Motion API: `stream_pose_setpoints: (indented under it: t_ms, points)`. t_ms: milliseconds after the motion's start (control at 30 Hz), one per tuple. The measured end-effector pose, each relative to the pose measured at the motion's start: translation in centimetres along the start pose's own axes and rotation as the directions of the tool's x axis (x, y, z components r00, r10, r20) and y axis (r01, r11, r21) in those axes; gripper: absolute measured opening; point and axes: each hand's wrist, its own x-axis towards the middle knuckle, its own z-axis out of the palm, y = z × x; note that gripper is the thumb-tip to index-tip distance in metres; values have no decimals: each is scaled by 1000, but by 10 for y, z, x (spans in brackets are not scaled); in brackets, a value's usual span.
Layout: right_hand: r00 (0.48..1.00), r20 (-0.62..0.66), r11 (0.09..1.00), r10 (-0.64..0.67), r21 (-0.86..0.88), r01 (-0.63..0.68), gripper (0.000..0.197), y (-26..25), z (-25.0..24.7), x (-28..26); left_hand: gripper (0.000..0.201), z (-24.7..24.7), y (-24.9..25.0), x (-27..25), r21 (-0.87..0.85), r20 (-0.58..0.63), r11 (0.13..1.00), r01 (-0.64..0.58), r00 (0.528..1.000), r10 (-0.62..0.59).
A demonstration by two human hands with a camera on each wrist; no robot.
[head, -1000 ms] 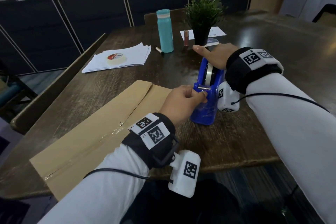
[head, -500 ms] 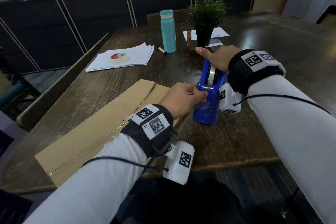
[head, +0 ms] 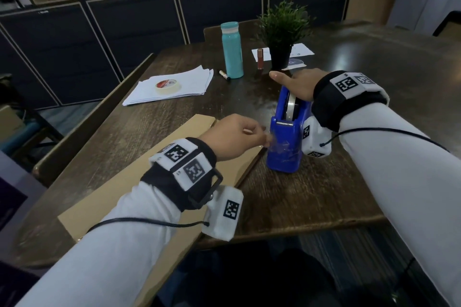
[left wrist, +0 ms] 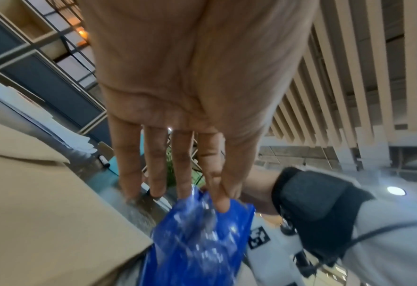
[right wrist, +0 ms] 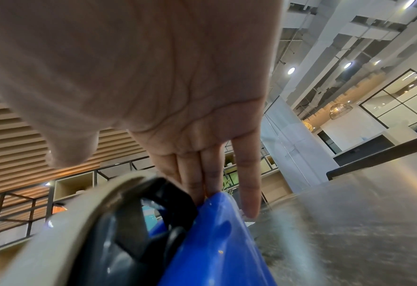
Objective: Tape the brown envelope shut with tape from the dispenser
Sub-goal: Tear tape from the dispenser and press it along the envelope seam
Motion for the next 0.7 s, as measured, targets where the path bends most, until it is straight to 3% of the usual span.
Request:
stream_pose_setpoints:
  t_ms: [133,233,433,500,567,700]
  points:
    - [999,50,994,4,112,-10,94,-5,-8,-4,21,-23,-17,-23,-26,-93,999,-37,995,34]
    - [999,38,995,19,92,-22,79,-11,-14,-13,15,-40,-40,-41,-78,-153,996,-37,988,25]
    - [970,-72,972,-230,-54,227,44,-48,-45,-69,7,-63,-71,-62,-214,-261,976,-45,965,-13]
    - [939,-78,941,-334,23,337,36,-63,-45,-83,9,-67,-78,-66,-228,-282,973,-43,959,-23]
    - [908,-79,885,-411,204,418,27,-79,-37,-92,10,-68,-84,-71,-231,-309,971,-53,951,-21]
    - [852,-18,762,-523,437,477,18,-106,-7,-97,32,-66,-91,-79,-226,-333,968,-107,943,27]
